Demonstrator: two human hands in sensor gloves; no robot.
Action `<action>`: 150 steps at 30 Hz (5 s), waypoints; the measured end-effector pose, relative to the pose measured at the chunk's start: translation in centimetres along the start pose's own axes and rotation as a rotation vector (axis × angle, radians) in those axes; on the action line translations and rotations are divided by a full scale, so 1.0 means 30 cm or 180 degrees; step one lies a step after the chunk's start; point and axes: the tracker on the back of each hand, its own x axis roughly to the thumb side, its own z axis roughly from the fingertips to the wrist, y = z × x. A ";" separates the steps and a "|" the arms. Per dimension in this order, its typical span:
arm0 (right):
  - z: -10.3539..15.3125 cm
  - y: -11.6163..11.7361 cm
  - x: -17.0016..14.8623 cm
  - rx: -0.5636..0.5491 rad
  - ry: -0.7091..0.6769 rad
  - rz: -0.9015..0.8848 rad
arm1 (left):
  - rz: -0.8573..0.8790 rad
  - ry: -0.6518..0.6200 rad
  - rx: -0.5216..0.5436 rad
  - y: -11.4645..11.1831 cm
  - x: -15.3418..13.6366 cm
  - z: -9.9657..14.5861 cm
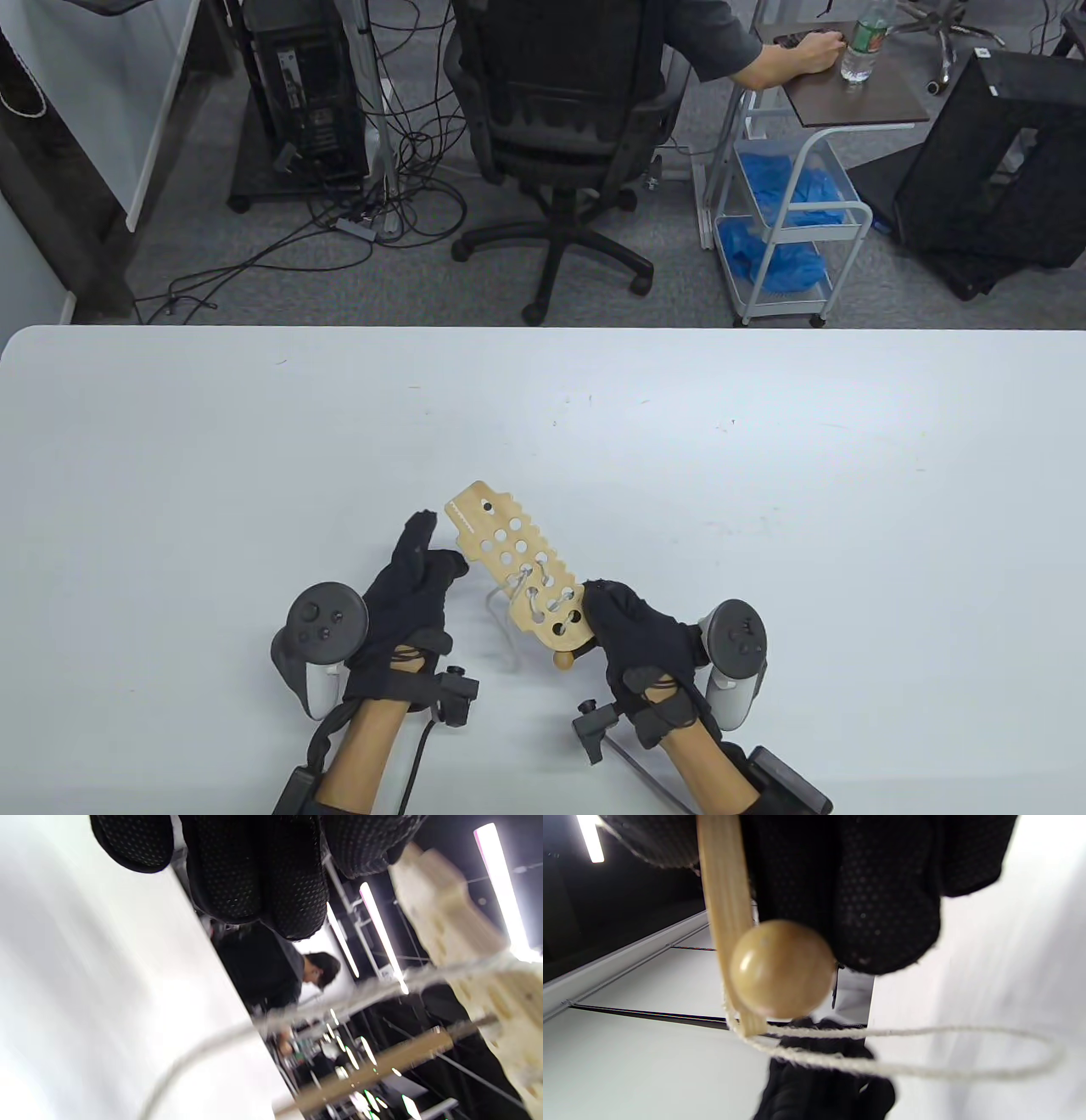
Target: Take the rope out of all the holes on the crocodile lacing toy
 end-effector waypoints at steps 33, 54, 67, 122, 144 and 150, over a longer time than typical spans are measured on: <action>-0.010 -0.015 -0.021 0.0013 0.0158 -0.0208 | 0.0398 -0.0162 -0.1002 -0.064 -0.013 -0.020; -0.031 -0.144 -0.003 -0.0642 0.0327 -0.0367 | 0.0478 -0.0104 -0.0863 -0.037 -0.023 -0.023; -0.036 -0.249 -0.011 -0.1070 0.0508 -0.0804 | 0.0589 -0.0135 -0.0721 -0.014 -0.019 -0.022; -0.018 -0.348 -0.050 -0.1543 0.0641 -0.1431 | 0.0990 0.0564 0.0879 0.225 -0.141 0.011; -0.023 -0.276 -0.043 -0.1227 0.0500 -0.1285 | 0.0543 0.0438 0.0726 0.150 -0.108 0.002; -0.025 -0.249 -0.043 -0.1089 0.0487 -0.1125 | 0.0401 0.0336 0.0575 0.111 -0.095 -0.003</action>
